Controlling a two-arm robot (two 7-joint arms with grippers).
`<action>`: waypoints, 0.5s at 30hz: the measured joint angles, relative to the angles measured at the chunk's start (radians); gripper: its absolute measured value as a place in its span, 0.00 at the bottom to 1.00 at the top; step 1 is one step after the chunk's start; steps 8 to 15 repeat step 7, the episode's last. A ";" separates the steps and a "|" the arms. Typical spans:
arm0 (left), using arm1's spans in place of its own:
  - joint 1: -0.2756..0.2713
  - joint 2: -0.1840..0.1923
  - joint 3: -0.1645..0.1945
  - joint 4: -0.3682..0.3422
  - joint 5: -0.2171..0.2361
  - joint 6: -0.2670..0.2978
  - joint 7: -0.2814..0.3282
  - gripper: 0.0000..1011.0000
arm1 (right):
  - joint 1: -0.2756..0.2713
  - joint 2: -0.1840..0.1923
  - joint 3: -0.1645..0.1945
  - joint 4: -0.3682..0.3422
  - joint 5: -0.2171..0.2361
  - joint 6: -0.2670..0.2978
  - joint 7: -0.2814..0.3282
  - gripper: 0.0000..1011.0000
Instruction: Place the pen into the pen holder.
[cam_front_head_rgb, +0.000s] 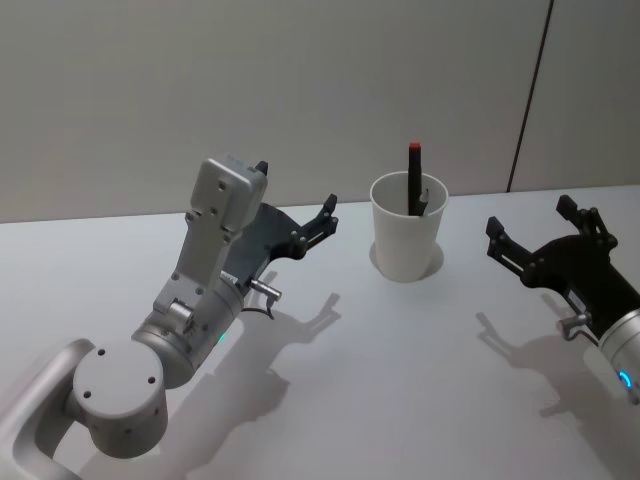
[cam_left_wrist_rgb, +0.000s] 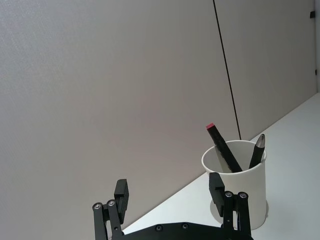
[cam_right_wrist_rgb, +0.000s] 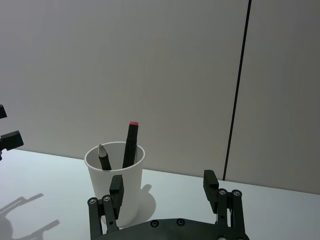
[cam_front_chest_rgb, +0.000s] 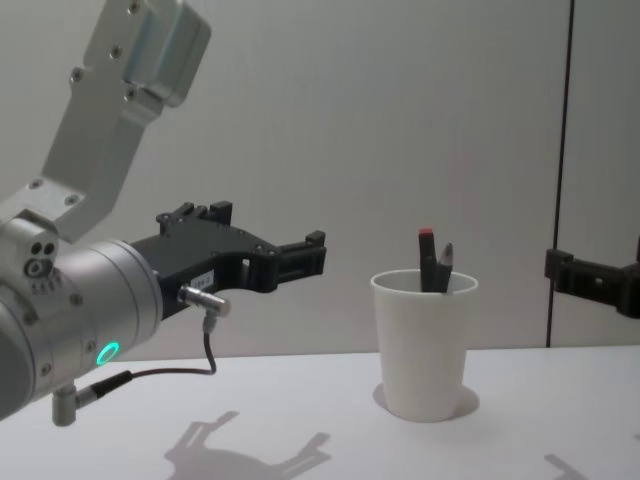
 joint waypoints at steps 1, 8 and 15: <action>0.000 0.000 0.000 0.000 0.000 0.000 0.000 0.99 | 0.000 0.000 0.000 0.000 0.000 0.000 0.000 0.99; 0.000 0.000 0.000 0.000 0.000 0.000 0.000 0.99 | 0.000 0.000 0.000 0.000 0.000 0.000 0.000 0.99; 0.000 0.000 0.000 0.000 0.000 0.000 0.000 0.99 | 0.000 0.000 0.000 0.000 0.000 0.000 0.000 0.99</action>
